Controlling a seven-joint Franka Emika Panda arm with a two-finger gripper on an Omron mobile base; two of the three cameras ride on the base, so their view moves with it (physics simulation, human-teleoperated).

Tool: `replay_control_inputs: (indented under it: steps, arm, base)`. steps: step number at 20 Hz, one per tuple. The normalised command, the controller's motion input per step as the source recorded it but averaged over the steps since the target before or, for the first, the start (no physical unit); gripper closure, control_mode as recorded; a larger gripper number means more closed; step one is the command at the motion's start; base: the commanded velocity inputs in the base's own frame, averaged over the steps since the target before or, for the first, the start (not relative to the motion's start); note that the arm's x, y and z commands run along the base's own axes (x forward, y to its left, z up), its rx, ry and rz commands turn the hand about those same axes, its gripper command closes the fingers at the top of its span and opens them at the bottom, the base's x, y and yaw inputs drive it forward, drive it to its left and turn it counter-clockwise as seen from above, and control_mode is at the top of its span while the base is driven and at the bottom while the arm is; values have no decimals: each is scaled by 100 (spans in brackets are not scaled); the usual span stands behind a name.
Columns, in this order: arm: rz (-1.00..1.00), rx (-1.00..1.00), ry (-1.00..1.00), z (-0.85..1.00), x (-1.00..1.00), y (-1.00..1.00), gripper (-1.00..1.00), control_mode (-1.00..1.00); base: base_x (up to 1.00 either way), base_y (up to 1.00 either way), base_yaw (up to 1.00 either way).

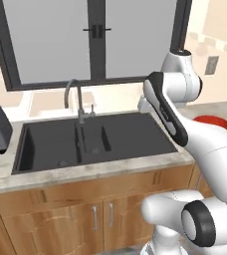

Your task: Gather the eggs and milk located in the vicinity of the sink area and place them right next to the bowl.

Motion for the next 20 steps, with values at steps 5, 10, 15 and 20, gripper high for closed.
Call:
replay_control_inputs:
  steps: [5, 10, 15, 20]
  arm:
    - [0, 0, 0, 0, 0, 0, -100, 100]
    - [0, 0, 0, 0, 0, 0, -100, 100]
    - [0, 0, 0, 0, 0, 0, -100, 100]
    - [0, 0, 0, 0, 0, 0, -100, 100]
  base:
    - [-19, 60, -4]
    - [-14, 64, -5]
    - [-9, 64, -4]
    - [-4, 66, -4]
